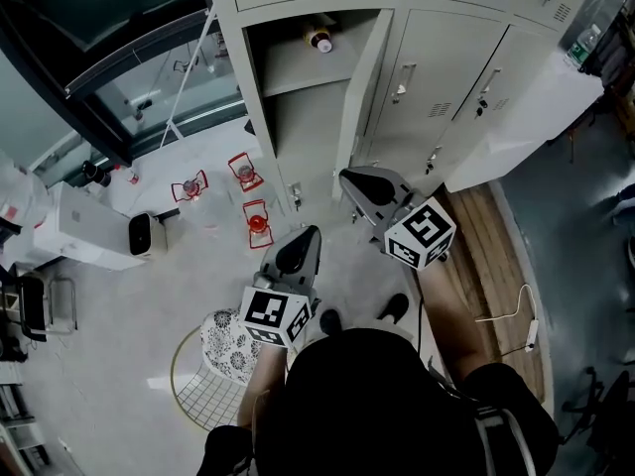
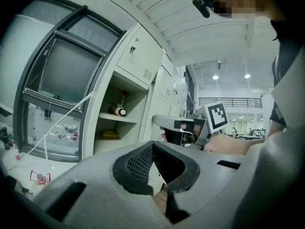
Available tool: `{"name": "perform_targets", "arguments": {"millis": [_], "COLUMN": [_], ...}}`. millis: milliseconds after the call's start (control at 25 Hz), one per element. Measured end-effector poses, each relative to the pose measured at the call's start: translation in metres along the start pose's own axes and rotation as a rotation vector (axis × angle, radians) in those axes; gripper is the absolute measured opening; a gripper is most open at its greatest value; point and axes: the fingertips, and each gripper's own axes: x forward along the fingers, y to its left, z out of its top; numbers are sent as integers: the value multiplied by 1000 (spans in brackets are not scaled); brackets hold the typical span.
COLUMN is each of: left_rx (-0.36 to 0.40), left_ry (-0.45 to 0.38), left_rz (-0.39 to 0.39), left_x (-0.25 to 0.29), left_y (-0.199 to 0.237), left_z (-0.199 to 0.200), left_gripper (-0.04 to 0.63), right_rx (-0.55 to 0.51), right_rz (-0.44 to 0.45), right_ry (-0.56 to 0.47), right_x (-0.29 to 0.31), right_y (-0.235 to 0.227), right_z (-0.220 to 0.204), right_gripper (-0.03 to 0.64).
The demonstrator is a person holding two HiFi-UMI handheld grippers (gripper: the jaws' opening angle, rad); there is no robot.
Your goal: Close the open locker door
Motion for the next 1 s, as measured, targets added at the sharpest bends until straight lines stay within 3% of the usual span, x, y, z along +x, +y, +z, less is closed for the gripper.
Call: {"name": "perform_targets", "arguments": {"millis": [440,720,1000], "left_rx": [-9,-11,-15], "left_ry": [8,14,18], "left_rz": [20,39,56], "left_x": [-7,-10,-12], "left_y": [7,12,16], "left_z": [-4,-7,-9], "left_gripper": [17,17,17], "right_rx": [21,141,146], "right_rz": [30,74,46], "right_ry": [1,-16,3], "right_x": [19,28,35], "right_y": [-3,-7,-16], "right_z": [-3,-8,-17], "right_gripper": [5,5,6]}}
